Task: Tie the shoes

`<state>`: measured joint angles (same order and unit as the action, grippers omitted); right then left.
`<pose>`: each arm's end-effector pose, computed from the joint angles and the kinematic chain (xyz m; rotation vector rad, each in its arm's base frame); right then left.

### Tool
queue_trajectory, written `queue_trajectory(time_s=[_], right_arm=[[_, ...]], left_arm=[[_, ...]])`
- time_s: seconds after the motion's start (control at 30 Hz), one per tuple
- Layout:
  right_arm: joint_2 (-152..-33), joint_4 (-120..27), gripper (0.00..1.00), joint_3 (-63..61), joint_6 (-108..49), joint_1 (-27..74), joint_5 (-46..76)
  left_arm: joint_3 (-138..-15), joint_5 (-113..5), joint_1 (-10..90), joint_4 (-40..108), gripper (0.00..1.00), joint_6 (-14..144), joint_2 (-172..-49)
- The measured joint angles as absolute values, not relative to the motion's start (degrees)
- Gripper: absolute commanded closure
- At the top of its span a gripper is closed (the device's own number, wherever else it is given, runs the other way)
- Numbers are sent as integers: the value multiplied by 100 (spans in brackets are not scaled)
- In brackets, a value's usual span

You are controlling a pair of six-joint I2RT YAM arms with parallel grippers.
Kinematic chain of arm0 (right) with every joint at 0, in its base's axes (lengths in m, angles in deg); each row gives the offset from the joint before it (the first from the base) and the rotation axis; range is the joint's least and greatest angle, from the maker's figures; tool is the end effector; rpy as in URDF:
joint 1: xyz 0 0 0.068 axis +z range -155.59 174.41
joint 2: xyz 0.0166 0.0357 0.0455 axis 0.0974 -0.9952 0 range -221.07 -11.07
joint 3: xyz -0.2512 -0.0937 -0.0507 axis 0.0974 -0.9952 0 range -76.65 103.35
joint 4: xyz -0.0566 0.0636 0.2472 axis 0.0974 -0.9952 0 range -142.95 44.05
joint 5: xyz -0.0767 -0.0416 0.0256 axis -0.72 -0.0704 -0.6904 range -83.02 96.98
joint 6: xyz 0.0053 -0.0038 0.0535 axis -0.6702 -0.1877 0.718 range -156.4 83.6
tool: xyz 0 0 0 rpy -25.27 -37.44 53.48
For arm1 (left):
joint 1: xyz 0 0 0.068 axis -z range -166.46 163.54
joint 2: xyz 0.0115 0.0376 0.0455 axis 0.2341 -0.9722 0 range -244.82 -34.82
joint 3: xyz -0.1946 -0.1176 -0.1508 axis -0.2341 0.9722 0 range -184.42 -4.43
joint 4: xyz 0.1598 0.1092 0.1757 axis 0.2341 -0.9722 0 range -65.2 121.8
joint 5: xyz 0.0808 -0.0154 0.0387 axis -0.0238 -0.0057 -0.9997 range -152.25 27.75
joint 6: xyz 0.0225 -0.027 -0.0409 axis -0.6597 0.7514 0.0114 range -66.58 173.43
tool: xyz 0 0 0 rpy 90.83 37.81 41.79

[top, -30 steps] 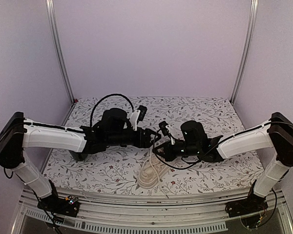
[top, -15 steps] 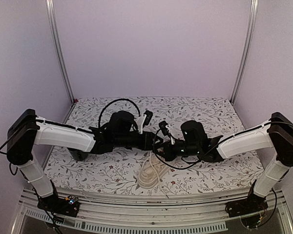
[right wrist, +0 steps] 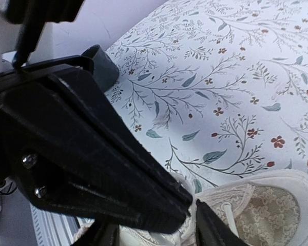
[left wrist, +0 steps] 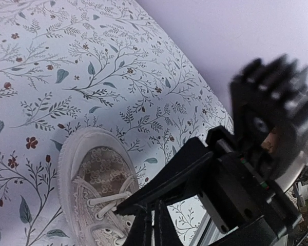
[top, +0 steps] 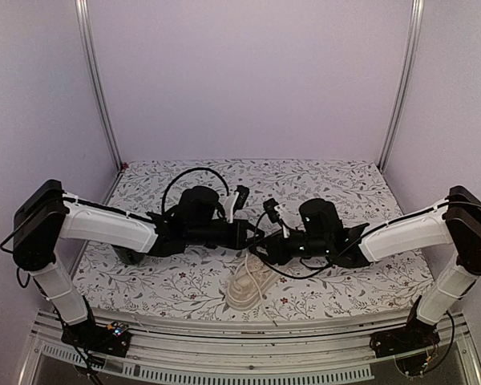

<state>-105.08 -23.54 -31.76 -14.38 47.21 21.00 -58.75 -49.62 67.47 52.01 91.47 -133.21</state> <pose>0.1993 0.2769 0.1821 -0.7405 2.0658 1.0329 0.2148 -0.3083 0.2035 0.4610 2.1562 -1.1992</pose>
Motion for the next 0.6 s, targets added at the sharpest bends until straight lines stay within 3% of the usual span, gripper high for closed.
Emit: queue_trajectory(time_s=[0.07,0.2,0.4,0.6], right_arm=[[-10242,-2526,36,-3316,-1480,4734,1965],[-9562,-2909,36,-3620,-1482,4878,1619],[-9372,-3591,46,-3629,-1266,5569,951],[-9923,-3954,56,-3207,-1010,5923,537]], left_arm=[[-5823,-4984,6747,5214,100,9145,-13308],[-5801,-5013,6745,5216,100,9140,-13286],[-5799,-5013,6738,5214,100,9140,-13275],[-5790,-5024,6736,5212,100,9140,-13243]])
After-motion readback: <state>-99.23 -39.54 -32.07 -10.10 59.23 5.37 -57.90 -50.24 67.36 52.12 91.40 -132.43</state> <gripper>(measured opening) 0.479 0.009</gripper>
